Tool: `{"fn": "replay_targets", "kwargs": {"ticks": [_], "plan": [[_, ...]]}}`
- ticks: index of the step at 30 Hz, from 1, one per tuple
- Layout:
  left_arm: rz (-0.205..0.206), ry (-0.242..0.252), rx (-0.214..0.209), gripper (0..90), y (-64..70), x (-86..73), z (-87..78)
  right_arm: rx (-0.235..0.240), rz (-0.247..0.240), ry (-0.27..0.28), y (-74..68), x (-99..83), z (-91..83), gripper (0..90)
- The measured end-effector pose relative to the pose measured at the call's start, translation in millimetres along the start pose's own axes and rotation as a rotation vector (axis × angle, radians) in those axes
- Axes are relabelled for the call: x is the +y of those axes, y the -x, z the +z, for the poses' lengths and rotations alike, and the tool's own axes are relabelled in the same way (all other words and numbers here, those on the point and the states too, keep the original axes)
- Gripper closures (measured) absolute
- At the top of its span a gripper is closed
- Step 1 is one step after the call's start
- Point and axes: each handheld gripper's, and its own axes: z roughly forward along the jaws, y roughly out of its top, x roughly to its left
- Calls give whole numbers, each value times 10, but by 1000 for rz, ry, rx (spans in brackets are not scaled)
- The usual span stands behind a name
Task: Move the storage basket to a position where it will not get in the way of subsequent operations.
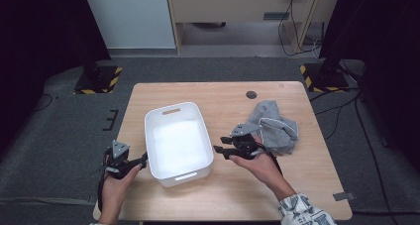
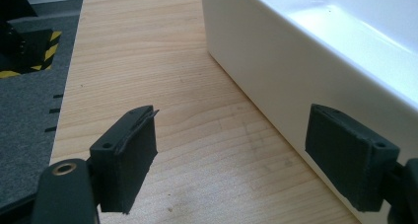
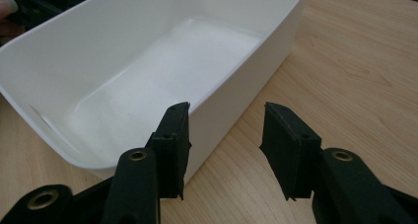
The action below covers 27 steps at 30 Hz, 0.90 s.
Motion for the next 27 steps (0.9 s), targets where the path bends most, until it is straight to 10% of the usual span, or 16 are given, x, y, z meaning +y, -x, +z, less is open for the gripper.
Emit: {"fn": "replay_targets", "kwargs": {"ticks": [27], "plan": [[-25, -1, -6, 182, -95, 139, 241, 40, 5, -68, -50, -191, 177, 528]]}}
